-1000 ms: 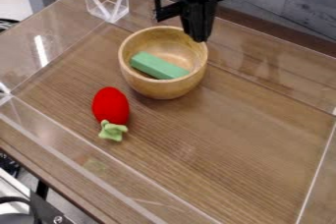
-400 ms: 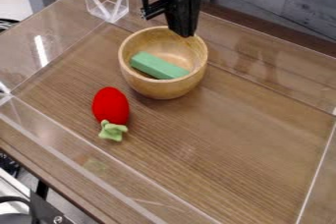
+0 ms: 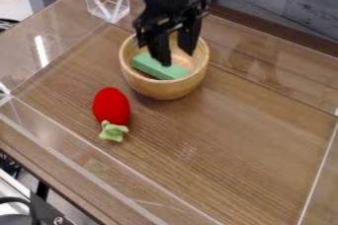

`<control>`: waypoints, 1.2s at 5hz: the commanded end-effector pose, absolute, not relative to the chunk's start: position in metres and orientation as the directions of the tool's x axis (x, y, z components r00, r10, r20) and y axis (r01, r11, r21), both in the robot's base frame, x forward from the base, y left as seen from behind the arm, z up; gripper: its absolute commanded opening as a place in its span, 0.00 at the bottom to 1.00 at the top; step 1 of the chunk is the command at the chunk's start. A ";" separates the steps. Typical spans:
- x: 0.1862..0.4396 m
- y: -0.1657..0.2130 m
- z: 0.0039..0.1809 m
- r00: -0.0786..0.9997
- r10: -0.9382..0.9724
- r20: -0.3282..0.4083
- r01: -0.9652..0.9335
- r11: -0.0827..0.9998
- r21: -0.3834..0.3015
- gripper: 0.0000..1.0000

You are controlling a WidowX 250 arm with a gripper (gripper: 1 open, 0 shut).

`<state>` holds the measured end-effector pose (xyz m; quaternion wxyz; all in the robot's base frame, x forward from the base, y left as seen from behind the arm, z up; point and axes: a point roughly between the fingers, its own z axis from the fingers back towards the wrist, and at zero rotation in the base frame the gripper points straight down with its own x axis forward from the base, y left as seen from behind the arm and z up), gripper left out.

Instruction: Remove the green stick from the brown bowl and put it on the table

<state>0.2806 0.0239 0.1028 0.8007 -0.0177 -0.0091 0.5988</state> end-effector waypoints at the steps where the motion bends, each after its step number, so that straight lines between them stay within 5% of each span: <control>1: 0.287 0.032 0.117 0.277 0.960 0.048 -0.954 0.281 -0.108 1.00; 6: 0.309 0.072 0.088 0.234 0.964 0.125 -0.964 0.247 -0.102 1.00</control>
